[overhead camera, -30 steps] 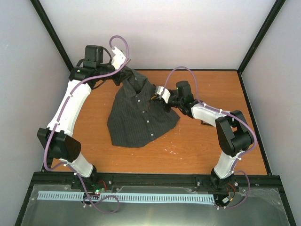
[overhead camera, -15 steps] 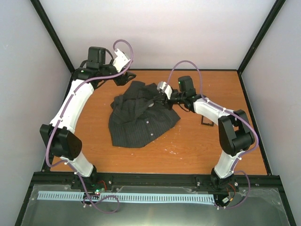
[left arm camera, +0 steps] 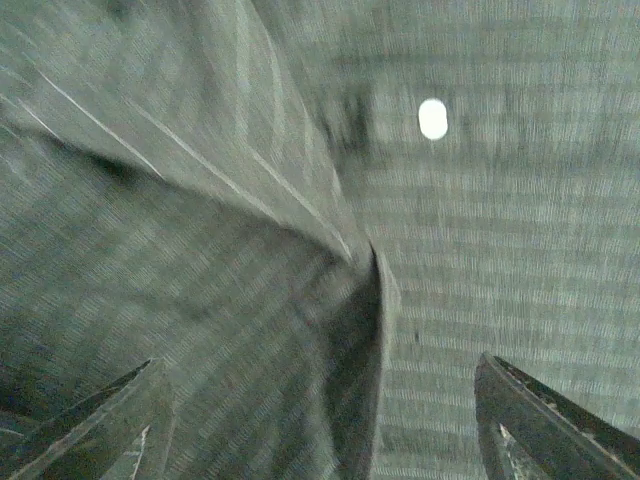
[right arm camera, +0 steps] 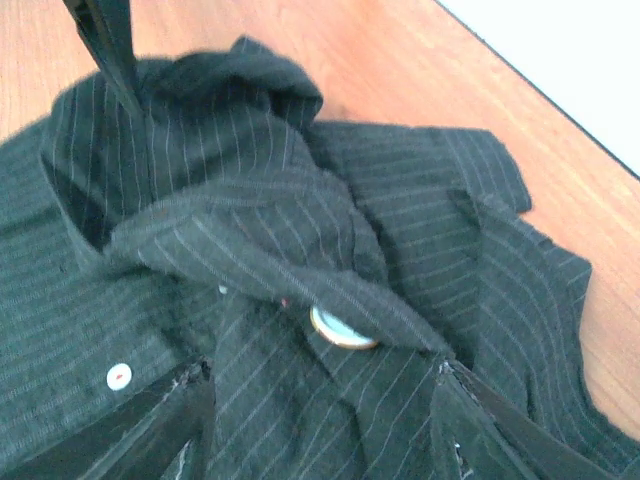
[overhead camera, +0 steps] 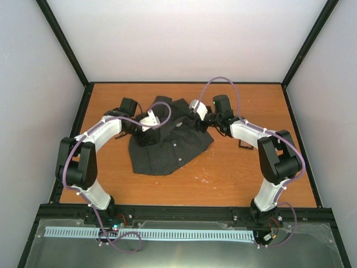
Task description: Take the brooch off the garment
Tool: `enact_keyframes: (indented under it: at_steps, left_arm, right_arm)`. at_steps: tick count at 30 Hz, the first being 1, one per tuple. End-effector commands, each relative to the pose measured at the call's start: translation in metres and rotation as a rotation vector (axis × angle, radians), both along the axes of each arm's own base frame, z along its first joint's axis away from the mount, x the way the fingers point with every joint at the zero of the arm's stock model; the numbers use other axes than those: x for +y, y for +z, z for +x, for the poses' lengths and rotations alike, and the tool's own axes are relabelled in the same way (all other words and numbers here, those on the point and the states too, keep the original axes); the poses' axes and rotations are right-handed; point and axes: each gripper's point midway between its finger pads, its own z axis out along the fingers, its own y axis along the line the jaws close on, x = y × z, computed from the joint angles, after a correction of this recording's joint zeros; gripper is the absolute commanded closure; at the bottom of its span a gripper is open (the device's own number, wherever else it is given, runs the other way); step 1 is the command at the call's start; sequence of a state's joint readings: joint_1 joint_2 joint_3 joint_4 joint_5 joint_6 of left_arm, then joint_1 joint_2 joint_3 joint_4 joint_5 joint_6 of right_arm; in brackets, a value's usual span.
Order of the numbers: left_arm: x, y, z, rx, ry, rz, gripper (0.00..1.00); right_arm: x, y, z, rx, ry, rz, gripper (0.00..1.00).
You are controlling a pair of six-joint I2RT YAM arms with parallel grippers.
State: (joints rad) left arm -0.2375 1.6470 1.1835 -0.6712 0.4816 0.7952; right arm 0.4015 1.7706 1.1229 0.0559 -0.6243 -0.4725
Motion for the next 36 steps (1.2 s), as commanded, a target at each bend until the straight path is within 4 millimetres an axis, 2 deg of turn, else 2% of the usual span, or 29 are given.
enact_keyframes:
  at_steps: [1, 5, 8, 10, 14, 16, 20, 23, 25, 28, 31, 32, 33, 34, 36]
  left_arm:
    - [0.036, -0.027, 0.001, -0.096, -0.079, 0.187, 0.18]
    - [0.057, -0.021, 0.015, -0.112, -0.069, 0.191, 0.18]
    - [0.057, -0.038, 0.004, -0.101, -0.123, 0.210, 0.20]
    - [0.057, -0.048, 0.001, -0.127, -0.130, 0.223, 0.24]
    - [0.058, -0.057, -0.013, -0.121, -0.152, 0.223, 0.33]
    - [0.055, -0.054, -0.021, -0.131, -0.177, 0.208, 0.32]
    - [0.040, -0.049, -0.036, -0.166, -0.237, 0.194, 0.23]
    - [0.034, -0.048, -0.027, -0.241, -0.227, 0.198, 0.23]
    - [0.037, -0.052, -0.007, -0.316, -0.169, 0.233, 0.30]
    - [0.046, -0.061, 0.010, -0.347, -0.127, 0.294, 0.43]
    - [0.053, -0.073, 0.014, -0.330, -0.119, 0.344, 0.63]
    - [0.055, -0.073, 0.018, -0.337, -0.113, 0.356, 0.75]
    - [0.056, -0.069, 0.024, -0.356, -0.100, 0.364, 0.91]
    - [0.056, -0.059, 0.033, -0.386, -0.075, 0.366, 0.97]
    - [0.057, -0.025, 0.055, -0.464, -0.003, 0.349, 0.99]
  right_arm:
    - [-0.007, -0.016, -0.005, -0.071, 0.035, -0.095, 0.41]
    - [-0.003, -0.026, -0.005, -0.164, 0.111, -0.198, 0.35]
    - [0.006, -0.028, 0.001, -0.240, 0.171, -0.274, 0.34]
    - [0.009, -0.033, 0.008, -0.279, 0.189, -0.337, 0.34]
    - [0.015, -0.040, 0.018, -0.321, 0.228, -0.401, 0.34]
    - [0.019, -0.046, 0.020, -0.327, 0.246, -0.417, 0.36]
    - [0.028, -0.062, 0.028, -0.318, 0.263, -0.436, 0.40]
    - [0.037, -0.067, 0.039, -0.315, 0.233, -0.415, 0.44]
    - [0.043, -0.068, 0.046, -0.305, 0.217, -0.396, 0.49]
    - [0.048, -0.070, 0.053, -0.283, 0.203, -0.380, 0.59]
    - [0.050, -0.071, 0.053, -0.273, 0.205, -0.368, 0.74]
    - [0.050, -0.070, 0.054, -0.270, 0.199, -0.360, 0.81]
    - [0.051, -0.067, 0.055, -0.268, 0.191, -0.348, 0.89]
    - [0.051, -0.064, 0.056, -0.263, 0.178, -0.334, 0.96]
    - [0.051, -0.054, 0.057, -0.259, 0.155, -0.313, 0.97]
